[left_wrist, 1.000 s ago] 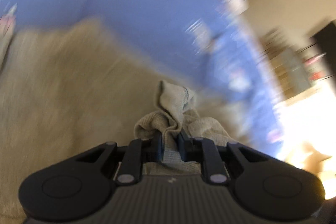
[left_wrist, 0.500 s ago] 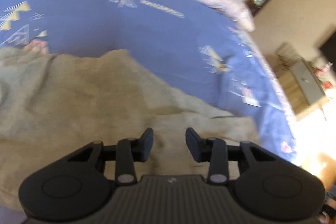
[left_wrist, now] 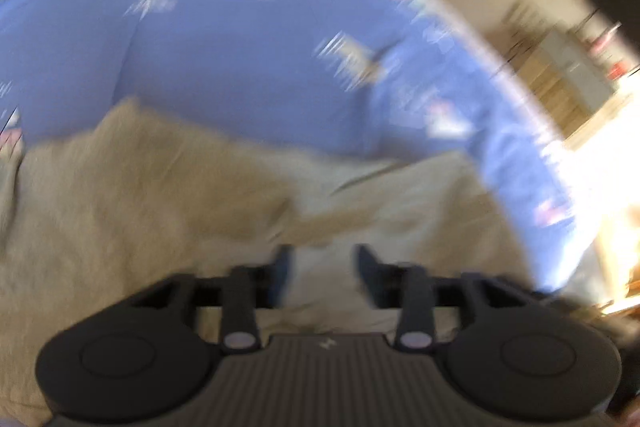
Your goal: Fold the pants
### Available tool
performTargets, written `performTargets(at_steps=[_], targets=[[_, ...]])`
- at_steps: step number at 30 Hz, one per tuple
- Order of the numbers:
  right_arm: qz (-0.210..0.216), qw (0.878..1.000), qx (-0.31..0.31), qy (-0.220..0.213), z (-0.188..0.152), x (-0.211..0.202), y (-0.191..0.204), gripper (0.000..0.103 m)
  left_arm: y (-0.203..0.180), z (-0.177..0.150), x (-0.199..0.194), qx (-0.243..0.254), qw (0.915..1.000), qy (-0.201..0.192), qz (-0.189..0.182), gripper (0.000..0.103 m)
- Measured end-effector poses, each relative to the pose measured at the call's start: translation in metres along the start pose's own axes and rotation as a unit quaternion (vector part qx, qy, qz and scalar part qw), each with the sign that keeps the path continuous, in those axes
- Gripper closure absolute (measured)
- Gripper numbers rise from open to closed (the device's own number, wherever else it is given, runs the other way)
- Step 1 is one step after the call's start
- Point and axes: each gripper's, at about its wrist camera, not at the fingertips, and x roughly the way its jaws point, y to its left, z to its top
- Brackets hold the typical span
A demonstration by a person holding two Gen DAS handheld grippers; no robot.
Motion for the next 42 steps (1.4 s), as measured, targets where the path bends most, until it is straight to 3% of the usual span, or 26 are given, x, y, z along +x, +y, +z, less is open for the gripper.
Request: performTargets(at_steps=[2, 3, 6, 8, 9, 10, 12, 14, 15, 16, 20, 23, 24, 27, 30, 33, 39, 42], targets=[[0.016, 0.999, -0.042, -0.011, 0.001, -0.004, 0.026, 0.089, -0.019, 0.009, -0.012, 0.018, 0.9995, -0.024, -0.012, 0.019], [0.027, 0.998, -0.063, -0.012, -0.001, -0.004, 0.040, 0.089, -0.029, 0.013, -0.017, 0.038, 0.9988, -0.031, -0.009, 0.015], [0.038, 0.990, -0.133, -0.014, -0.007, 0.003, 0.076, 0.088, -0.048, 0.020, -0.003, 0.087, 0.9956, -0.020, 0.029, 0.017], [0.033, 0.984, -0.176, -0.019, -0.014, 0.005, 0.094, 0.088, -0.053, 0.019, 0.012, 0.101, 0.9942, 0.006, 0.037, 0.052], [0.032, 0.982, -0.188, -0.020, -0.017, 0.006, 0.099, 0.088, -0.049, 0.018, 0.017, 0.096, 0.9946, 0.025, 0.031, 0.089], [0.034, 0.980, -0.194, -0.019, -0.015, 0.007, 0.100, 0.088, -0.043, 0.019, 0.020, 0.085, 0.9953, 0.039, 0.025, 0.089], [0.032, 0.979, -0.200, -0.016, -0.017, 0.009, 0.102, 0.085, -0.034, 0.019, 0.016, 0.075, 0.9967, 0.028, 0.015, 0.090], [0.033, 0.976, -0.215, -0.031, -0.022, 0.005, 0.099, 0.070, -0.021, 0.022, 0.004, 0.055, 0.9984, 0.013, 0.009, 0.090], [0.031, 0.973, -0.226, -0.034, -0.025, 0.004, 0.100, 0.037, -0.014, 0.023, -0.003, 0.044, 0.9990, 0.008, 0.006, 0.090], [0.027, 0.971, -0.237, -0.033, -0.029, 0.004, 0.100, 0.017, -0.008, 0.025, -0.008, 0.034, 0.9994, 0.004, 0.003, 0.090], [0.007, 0.955, -0.295, -0.006, -0.052, 0.026, 0.101, 0.024, 0.020, 0.030, -0.028, 0.001, 0.9999, -0.007, -0.010, 0.090], [-0.004, 0.956, -0.292, 0.020, -0.053, 0.052, 0.104, 0.061, 0.039, 0.030, -0.043, -0.013, 0.9997, -0.017, -0.008, 0.090], [-0.002, 0.959, -0.281, 0.026, -0.050, 0.059, 0.107, 0.083, 0.046, 0.030, -0.051, -0.018, 0.9995, -0.025, -0.004, 0.090], [0.014, 0.963, -0.269, 0.019, -0.047, 0.059, 0.131, 0.087, 0.081, 0.028, -0.082, -0.046, 0.9973, -0.057, 0.003, 0.090], [0.038, 0.951, -0.307, -0.002, -0.045, 0.055, 0.165, 0.087, 0.121, 0.024, -0.114, -0.077, 0.9935, -0.084, 0.009, 0.090], [0.064, 0.937, -0.342, -0.004, -0.049, 0.065, 0.199, 0.087, 0.160, 0.016, -0.137, -0.101, 0.9890, -0.102, 0.038, 0.090], [0.097, 0.908, -0.406, 0.031, -0.066, 0.110, 0.256, 0.087, 0.238, -0.005, -0.145, -0.167, 0.9779, -0.093, 0.085, 0.090], [0.104, 0.901, -0.417, 0.066, -0.079, 0.122, 0.270, 0.086, 0.270, -0.020, -0.136, -0.197, 0.9722, -0.077, 0.100, 0.090]])
